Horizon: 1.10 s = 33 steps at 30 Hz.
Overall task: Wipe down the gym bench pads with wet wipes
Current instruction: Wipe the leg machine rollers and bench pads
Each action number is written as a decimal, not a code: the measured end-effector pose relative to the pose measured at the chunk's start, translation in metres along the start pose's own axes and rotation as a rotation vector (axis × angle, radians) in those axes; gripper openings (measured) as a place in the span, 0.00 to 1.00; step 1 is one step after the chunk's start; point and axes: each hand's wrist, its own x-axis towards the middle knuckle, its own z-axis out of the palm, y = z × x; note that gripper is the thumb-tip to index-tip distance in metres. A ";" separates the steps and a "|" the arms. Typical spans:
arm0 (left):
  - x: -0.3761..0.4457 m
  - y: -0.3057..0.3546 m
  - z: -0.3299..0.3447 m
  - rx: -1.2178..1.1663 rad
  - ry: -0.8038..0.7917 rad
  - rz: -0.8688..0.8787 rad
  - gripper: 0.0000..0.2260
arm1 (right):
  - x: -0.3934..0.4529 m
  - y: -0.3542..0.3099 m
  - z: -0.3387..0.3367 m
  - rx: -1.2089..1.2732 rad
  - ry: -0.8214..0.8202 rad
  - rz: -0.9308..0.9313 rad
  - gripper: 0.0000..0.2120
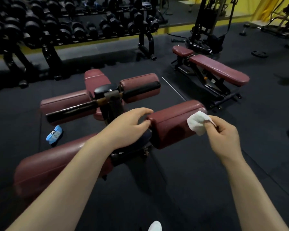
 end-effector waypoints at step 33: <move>-0.424 -0.315 -0.154 0.167 0.149 -0.430 0.18 | -0.307 -0.165 0.411 0.264 -0.759 0.202 0.16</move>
